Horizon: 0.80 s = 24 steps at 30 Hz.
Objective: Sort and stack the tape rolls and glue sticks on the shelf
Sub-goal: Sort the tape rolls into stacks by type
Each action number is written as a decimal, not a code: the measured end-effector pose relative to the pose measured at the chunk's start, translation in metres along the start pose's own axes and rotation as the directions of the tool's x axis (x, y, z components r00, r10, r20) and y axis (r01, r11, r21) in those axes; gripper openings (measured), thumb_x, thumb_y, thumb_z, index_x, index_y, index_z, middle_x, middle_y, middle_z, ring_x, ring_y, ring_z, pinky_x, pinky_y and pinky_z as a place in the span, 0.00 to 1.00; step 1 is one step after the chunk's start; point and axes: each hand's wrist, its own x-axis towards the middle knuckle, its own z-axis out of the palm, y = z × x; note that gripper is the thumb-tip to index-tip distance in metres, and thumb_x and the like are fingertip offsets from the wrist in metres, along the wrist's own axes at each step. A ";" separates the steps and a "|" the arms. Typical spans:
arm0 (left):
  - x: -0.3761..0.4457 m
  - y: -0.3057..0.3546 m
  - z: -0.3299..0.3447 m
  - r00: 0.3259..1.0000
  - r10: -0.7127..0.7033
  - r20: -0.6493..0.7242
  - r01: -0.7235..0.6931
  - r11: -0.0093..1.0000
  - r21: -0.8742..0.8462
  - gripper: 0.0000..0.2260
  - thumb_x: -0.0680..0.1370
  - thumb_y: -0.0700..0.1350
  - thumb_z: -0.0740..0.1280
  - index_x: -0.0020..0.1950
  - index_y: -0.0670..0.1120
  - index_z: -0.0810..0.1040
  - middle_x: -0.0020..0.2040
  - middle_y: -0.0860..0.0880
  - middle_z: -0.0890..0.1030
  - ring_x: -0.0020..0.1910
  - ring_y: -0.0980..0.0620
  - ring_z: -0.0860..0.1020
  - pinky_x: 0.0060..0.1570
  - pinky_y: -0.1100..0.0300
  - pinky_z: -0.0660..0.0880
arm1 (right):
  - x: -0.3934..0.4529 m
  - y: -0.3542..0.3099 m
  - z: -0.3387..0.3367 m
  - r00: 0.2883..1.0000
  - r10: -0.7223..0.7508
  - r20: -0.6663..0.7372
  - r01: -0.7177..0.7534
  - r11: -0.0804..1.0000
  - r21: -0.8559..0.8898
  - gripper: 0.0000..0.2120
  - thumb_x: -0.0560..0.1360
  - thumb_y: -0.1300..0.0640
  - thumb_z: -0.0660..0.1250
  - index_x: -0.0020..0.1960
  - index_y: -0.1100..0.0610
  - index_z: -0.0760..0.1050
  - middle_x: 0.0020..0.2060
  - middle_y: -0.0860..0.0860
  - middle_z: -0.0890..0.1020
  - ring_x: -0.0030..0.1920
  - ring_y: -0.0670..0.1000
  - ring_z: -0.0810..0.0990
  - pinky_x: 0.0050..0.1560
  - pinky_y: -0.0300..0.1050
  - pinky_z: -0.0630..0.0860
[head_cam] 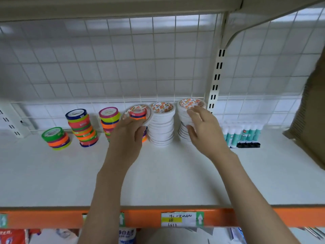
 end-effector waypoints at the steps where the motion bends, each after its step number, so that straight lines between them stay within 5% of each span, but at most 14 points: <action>1: 0.010 0.003 0.002 0.999 0.021 0.028 -0.022 0.999 0.026 0.14 0.77 0.43 0.58 0.56 0.40 0.80 0.51 0.41 0.81 0.50 0.40 0.77 0.48 0.54 0.71 | -0.014 -0.003 0.002 1.000 0.013 -0.004 -0.013 1.000 0.004 0.19 0.69 0.60 0.64 0.59 0.64 0.75 0.54 0.63 0.78 0.53 0.64 0.77 0.55 0.54 0.74; 6: 0.056 0.005 0.022 0.983 0.058 0.177 -0.084 0.986 0.142 0.19 0.78 0.47 0.55 0.65 0.43 0.75 0.61 0.40 0.78 0.61 0.39 0.73 0.62 0.45 0.68 | -0.075 -0.009 0.018 0.984 0.081 0.158 -0.080 0.997 -0.014 0.15 0.67 0.59 0.65 0.51 0.63 0.79 0.50 0.60 0.80 0.48 0.62 0.80 0.50 0.50 0.77; 13: 0.085 0.014 0.045 0.947 0.022 0.321 -0.087 0.978 0.190 0.15 0.81 0.45 0.59 0.66 0.47 0.74 0.60 0.41 0.77 0.60 0.39 0.72 0.59 0.47 0.68 | -0.100 -0.012 0.032 0.923 0.192 0.333 -0.198 0.980 -0.016 0.17 0.70 0.53 0.56 0.42 0.60 0.81 0.43 0.57 0.83 0.41 0.57 0.83 0.45 0.48 0.80; 24: 0.088 0.025 0.041 0.904 -0.040 0.425 -0.070 0.968 0.240 0.16 0.81 0.48 0.58 0.69 0.51 0.71 0.68 0.46 0.72 0.67 0.43 0.67 0.65 0.50 0.63 | -0.103 -0.014 0.033 0.926 0.220 0.307 -0.245 0.968 0.046 0.17 0.71 0.53 0.55 0.42 0.59 0.81 0.42 0.54 0.83 0.43 0.54 0.83 0.44 0.44 0.80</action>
